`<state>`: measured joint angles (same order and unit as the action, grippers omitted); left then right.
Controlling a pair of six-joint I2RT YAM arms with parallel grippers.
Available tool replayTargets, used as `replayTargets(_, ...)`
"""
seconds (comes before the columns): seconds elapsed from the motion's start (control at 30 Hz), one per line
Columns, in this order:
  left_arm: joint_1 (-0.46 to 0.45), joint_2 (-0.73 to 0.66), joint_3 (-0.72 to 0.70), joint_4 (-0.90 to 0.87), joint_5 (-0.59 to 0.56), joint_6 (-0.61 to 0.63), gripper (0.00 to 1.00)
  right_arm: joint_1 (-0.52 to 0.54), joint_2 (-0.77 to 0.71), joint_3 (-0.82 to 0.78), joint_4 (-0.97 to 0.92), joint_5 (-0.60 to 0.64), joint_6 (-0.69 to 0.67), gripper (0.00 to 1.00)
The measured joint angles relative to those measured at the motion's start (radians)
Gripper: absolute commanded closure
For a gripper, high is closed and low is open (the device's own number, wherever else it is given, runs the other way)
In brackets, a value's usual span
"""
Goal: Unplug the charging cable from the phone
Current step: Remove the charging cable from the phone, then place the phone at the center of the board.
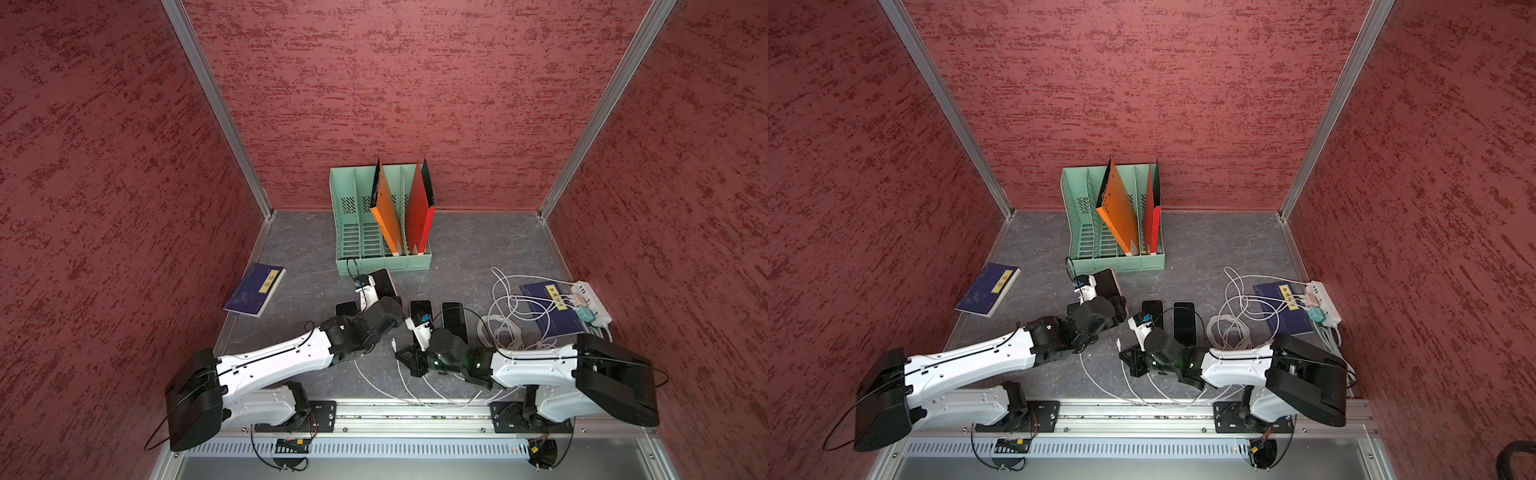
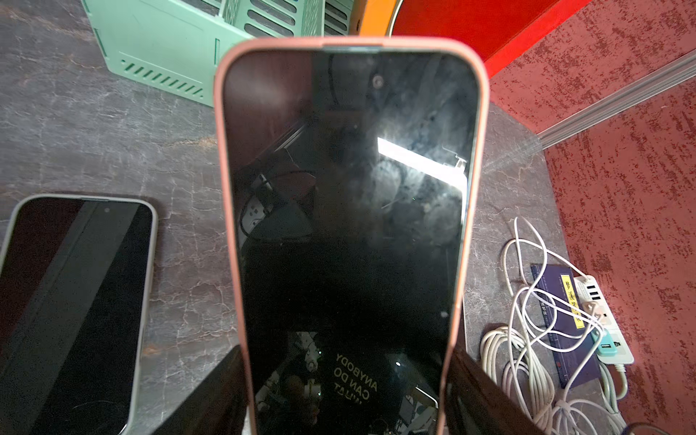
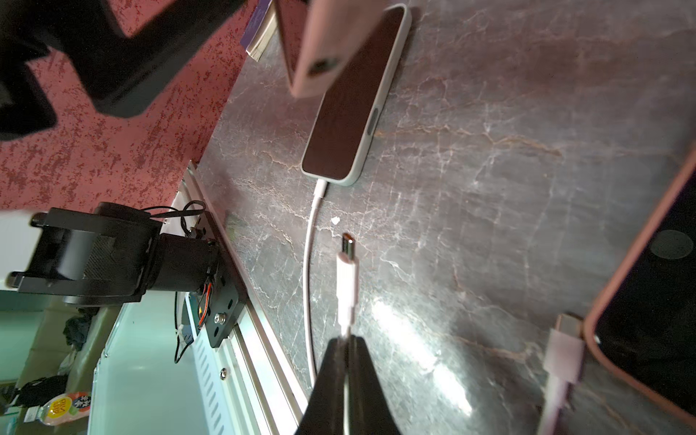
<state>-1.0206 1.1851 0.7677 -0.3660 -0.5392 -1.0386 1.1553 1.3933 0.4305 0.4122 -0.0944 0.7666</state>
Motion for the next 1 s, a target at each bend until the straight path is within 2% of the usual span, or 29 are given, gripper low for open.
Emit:
replayTargets(0.07, 0.006, 0.026, 0.03, -0.058, -0.001, -0.004, 1.0, 0.0, 0.0, 0.0, -0.017, 0.012, 0.0, 0.94)
replayTargets(0.1, 0.011, 0.044, 0.042, -0.084, 0.001, -0.005, 1.0, 0.0, 0.0, 0.0, -0.026, 0.019, 0.001, 0.87)
replayTargets(0.2, 0.022, 0.109, 0.058, -0.159, 0.019, -0.004, 1.0, -0.002, 0.0, 0.0, -0.066, 0.051, 0.015, 0.47)
replayTargets(0.23, 0.023, 0.137, 0.058, -0.187, 0.029, -0.005, 1.0, -0.008, 0.0, 0.0, -0.077, 0.064, 0.017, 0.31)
replayTargets(0.27, 0.023, 0.163, 0.059, -0.212, 0.04, -0.004, 1.0, -0.012, -0.001, 0.0, -0.088, 0.075, 0.026, 0.24)
replayTargets(0.43, 0.023, 0.285, 0.071, -0.327, 0.103, 0.003, 1.0, -0.04, -0.09, -0.024, -0.158, 0.128, 0.045, 0.19)
replayTargets(0.53, 0.028, 0.333, 0.123, -0.381, 0.132, 0.023, 1.0, -0.047, -0.205, -0.026, -0.238, 0.182, 0.057, 0.14)
replayTargets(0.7, 0.041, 0.438, 0.232, -0.396, 0.172, 0.057, 0.98, -0.058, -0.404, -0.005, -0.418, 0.291, 0.081, 0.11)
replayTargets(0.83, 0.054, 0.476, 0.245, -0.402, 0.205, 0.071, 0.81, -0.065, -0.502, 0.024, -0.539, 0.352, 0.097, 0.09)
replayTargets(0.87, 0.06, 0.479, 0.245, -0.406, 0.212, 0.073, 0.73, -0.066, -0.519, 0.03, -0.562, 0.36, 0.098, 0.09)
replayTargets(0.97, 0.074, 0.479, 0.244, -0.409, 0.23, 0.078, 0.34, -0.069, -0.553, 0.05, -0.618, 0.381, 0.101, 0.08)
replayTargets(1.0, 0.078, 0.479, 0.244, -0.408, 0.233, 0.08, 0.25, -0.07, -0.555, 0.057, -0.632, 0.386, 0.101, 0.07)
